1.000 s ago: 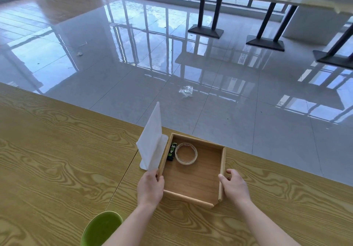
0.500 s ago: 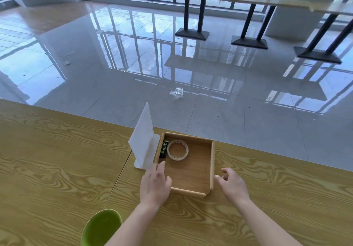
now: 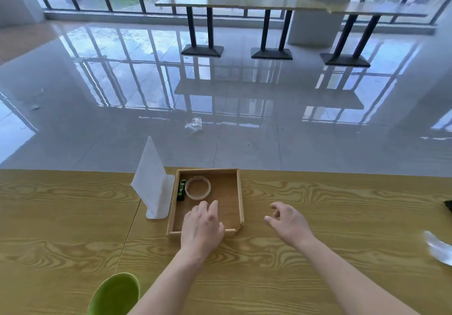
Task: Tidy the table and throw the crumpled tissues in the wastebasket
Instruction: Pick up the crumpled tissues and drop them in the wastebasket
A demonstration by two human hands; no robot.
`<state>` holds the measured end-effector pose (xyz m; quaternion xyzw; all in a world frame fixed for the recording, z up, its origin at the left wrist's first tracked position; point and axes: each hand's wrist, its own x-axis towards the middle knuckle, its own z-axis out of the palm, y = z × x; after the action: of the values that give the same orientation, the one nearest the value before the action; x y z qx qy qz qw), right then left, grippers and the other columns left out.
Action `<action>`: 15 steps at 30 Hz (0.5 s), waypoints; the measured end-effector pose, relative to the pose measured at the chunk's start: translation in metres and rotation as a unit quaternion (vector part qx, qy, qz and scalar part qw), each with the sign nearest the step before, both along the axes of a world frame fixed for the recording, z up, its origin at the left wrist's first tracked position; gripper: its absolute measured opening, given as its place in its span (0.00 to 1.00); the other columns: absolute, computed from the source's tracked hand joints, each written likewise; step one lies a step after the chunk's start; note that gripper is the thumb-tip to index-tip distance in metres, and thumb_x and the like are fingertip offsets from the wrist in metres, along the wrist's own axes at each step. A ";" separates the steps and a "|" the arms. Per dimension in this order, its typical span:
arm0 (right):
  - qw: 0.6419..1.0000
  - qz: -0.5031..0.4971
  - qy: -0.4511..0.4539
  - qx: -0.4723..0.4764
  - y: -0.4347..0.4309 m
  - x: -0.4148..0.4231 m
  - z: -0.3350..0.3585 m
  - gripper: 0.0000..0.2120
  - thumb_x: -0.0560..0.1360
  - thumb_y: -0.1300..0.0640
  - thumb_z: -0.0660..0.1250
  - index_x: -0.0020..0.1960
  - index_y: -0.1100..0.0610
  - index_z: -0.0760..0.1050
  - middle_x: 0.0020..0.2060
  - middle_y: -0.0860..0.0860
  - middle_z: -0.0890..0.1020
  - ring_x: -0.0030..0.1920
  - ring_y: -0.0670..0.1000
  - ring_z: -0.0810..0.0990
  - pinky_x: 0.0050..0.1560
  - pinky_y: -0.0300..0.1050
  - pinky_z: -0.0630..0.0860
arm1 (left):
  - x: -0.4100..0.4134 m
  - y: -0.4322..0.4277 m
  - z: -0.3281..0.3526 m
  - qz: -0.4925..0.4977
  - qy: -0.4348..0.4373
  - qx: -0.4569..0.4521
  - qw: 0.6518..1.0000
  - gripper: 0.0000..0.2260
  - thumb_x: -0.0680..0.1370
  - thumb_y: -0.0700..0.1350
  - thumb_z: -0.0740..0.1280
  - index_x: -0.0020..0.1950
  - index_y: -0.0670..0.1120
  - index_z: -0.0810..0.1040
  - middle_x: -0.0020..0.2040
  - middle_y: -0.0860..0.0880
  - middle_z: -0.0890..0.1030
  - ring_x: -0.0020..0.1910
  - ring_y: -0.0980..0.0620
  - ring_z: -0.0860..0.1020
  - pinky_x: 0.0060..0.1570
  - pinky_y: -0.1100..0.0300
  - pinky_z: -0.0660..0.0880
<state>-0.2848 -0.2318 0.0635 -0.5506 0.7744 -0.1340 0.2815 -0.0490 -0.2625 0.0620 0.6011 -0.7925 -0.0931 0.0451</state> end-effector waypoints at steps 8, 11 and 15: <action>0.998 -0.010 0.064 0.002 0.029 -0.023 0.025 0.25 0.77 0.44 0.65 0.71 0.52 0.69 0.60 0.50 0.78 0.60 0.52 0.77 0.59 0.49 0.75 | -0.040 0.010 0.023 -0.090 -0.022 -0.029 0.995 0.23 0.76 0.49 0.60 0.71 0.49 0.65 0.61 0.47 0.74 0.60 0.45 0.73 0.64 0.50 0.68; 0.996 -0.015 0.085 0.005 0.047 -0.030 0.034 0.26 0.77 0.43 0.64 0.72 0.52 0.68 0.61 0.51 0.77 0.62 0.52 0.76 0.59 0.50 0.76 | -0.055 0.015 0.028 -0.125 -0.015 -0.034 0.991 0.26 0.76 0.50 0.61 0.73 0.49 0.63 0.62 0.47 0.73 0.63 0.45 0.71 0.68 0.47 0.65; 0.994 -0.040 0.104 0.024 0.078 -0.044 0.043 0.26 0.77 0.42 0.64 0.72 0.50 0.68 0.62 0.51 0.77 0.63 0.53 0.74 0.61 0.52 0.75 | -0.078 0.027 0.031 -0.171 -0.004 -0.036 0.985 0.28 0.76 0.50 0.61 0.75 0.49 0.61 0.66 0.46 0.72 0.67 0.45 0.69 0.71 0.45 0.62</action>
<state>-0.3284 -0.1543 0.1070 -0.5236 0.8236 -0.0686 0.2069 -0.1274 -0.2352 0.0926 0.4553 -0.8864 -0.0687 0.0469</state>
